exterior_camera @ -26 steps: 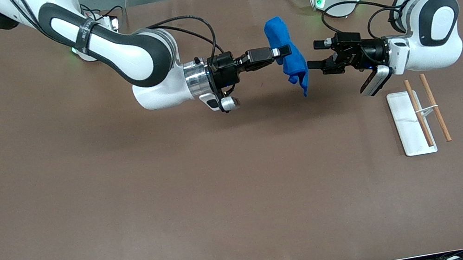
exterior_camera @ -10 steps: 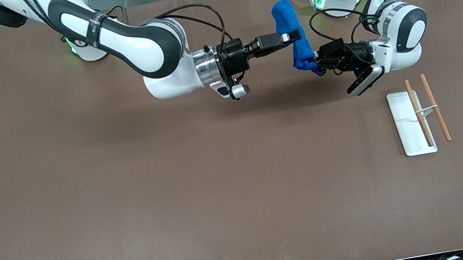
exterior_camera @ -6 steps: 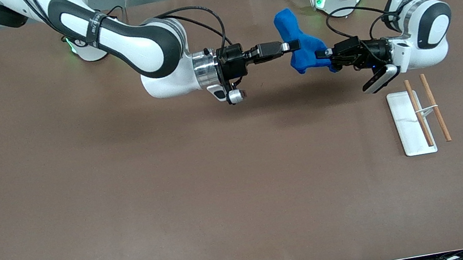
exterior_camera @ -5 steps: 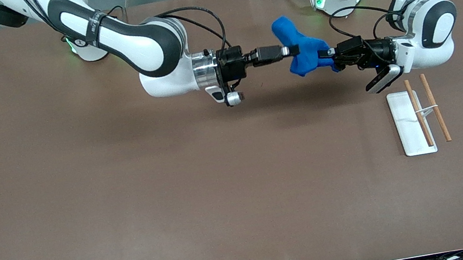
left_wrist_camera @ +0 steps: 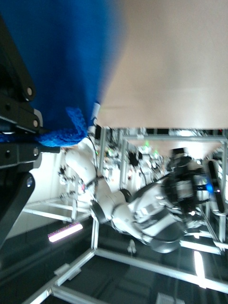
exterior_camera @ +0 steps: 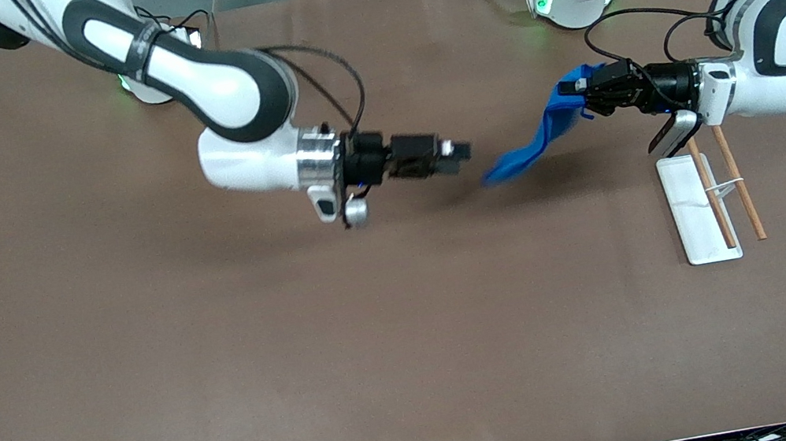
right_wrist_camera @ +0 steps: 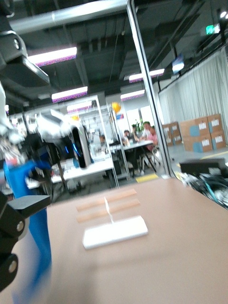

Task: Right arm passes towel to left arm to hang
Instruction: 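Open the right gripper and pull the towel away with the left gripper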

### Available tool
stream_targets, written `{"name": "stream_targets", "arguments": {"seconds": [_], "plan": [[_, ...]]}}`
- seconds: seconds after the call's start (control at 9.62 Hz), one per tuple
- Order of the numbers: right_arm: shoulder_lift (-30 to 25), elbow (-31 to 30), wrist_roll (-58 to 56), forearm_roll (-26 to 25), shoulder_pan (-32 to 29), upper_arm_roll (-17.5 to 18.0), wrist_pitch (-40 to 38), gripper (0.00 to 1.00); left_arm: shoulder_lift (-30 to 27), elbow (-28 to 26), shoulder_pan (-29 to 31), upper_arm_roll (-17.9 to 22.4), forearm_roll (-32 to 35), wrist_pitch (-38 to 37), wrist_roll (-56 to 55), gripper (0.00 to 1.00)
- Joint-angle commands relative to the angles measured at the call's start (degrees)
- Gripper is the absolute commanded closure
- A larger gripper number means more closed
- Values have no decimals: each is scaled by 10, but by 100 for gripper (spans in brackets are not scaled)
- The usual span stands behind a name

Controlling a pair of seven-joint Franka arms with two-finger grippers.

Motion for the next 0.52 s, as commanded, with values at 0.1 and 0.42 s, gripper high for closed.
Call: {"name": "stream_targets", "arguments": {"seconds": [0.1,0.42], "plan": [[-24,-27,29,-189,-7,-150,-126,0,20,93,-5,2,120,9,-50,100],[-25,49,193,-521,-7,-254,-270,0,44,195,-10,3,233,10,-93,100]]}}
